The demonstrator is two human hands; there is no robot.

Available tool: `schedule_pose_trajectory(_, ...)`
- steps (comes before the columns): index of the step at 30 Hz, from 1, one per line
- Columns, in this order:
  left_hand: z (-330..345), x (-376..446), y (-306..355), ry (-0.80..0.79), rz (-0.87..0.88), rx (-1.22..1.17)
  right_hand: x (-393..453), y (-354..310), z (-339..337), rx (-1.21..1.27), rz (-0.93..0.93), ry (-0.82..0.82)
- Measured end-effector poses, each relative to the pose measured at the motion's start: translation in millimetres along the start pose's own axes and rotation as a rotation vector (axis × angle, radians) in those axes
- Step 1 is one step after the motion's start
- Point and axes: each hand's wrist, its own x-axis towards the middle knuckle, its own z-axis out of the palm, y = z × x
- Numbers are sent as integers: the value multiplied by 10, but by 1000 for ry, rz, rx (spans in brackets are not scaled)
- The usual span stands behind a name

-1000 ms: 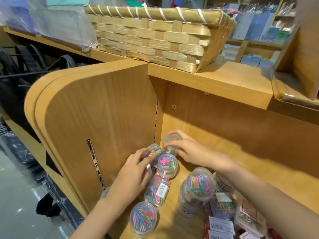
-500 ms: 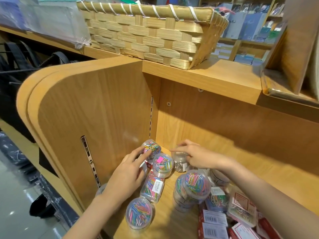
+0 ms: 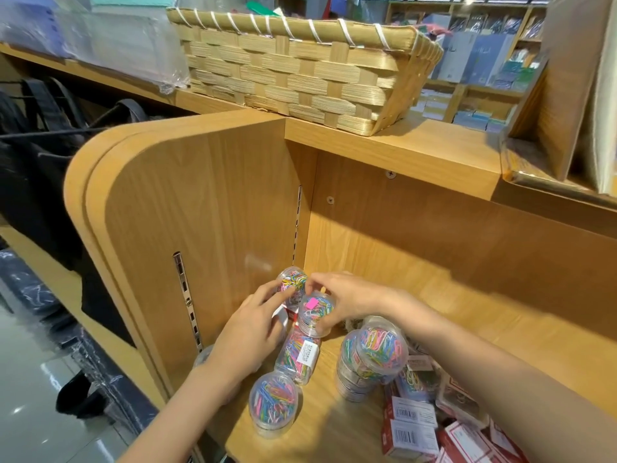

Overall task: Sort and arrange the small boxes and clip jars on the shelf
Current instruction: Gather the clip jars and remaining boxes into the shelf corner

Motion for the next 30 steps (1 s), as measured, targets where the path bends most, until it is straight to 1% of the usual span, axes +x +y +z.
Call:
schedule_pose_trajectory(2, -5, 1, 8, 18, 0, -9, -2, -4, 12, -3, 1, 8)
schedule_pose_trajectory(4, -17, 1, 24, 20, -14, -6, -46, 19, -6, 26, 15, 66)
schedule_pose_trajectory(7, -56, -2, 61, -12, -16, -24, -164, 83, -122, 185, 53, 268)
schedule_pose_trajectory(8, -68, -9, 70, -27, -18, -26, -210, 96, -166, 202, 56, 343)
schedule_pose_trajectory(9, -77, -9, 71, -42, -20, -28, -253, 104, -200, 172, 46, 403)
schedule_pose_trajectory(11, -94, 10, 70, -64, -36, -43, -334, 103, -239, 87, 12, 464)
schedule_pose_trajectory(16, -63, 189, 176, -21, -50, -20, -463, 157, -206, 90, 36, 520)
schedule_pose_trajectory(19, 28, 349, 279, 7, 34, 5, -533, 210, -188, 104, 63, 526)
schedule_pose_trajectory(23, 68, 444, 337, 41, 4, -54, -656, 275, -169, 121, 84, 554)
schedule_pose_trajectory(25, 121, 480, 333, 16, 25, -1, -712, 300, -143, 121, 85, 554)
schedule_pose_trajectory(30, 252, 589, 384, -92, -92, -21, -792, 394, -68, 129, 105, 557)
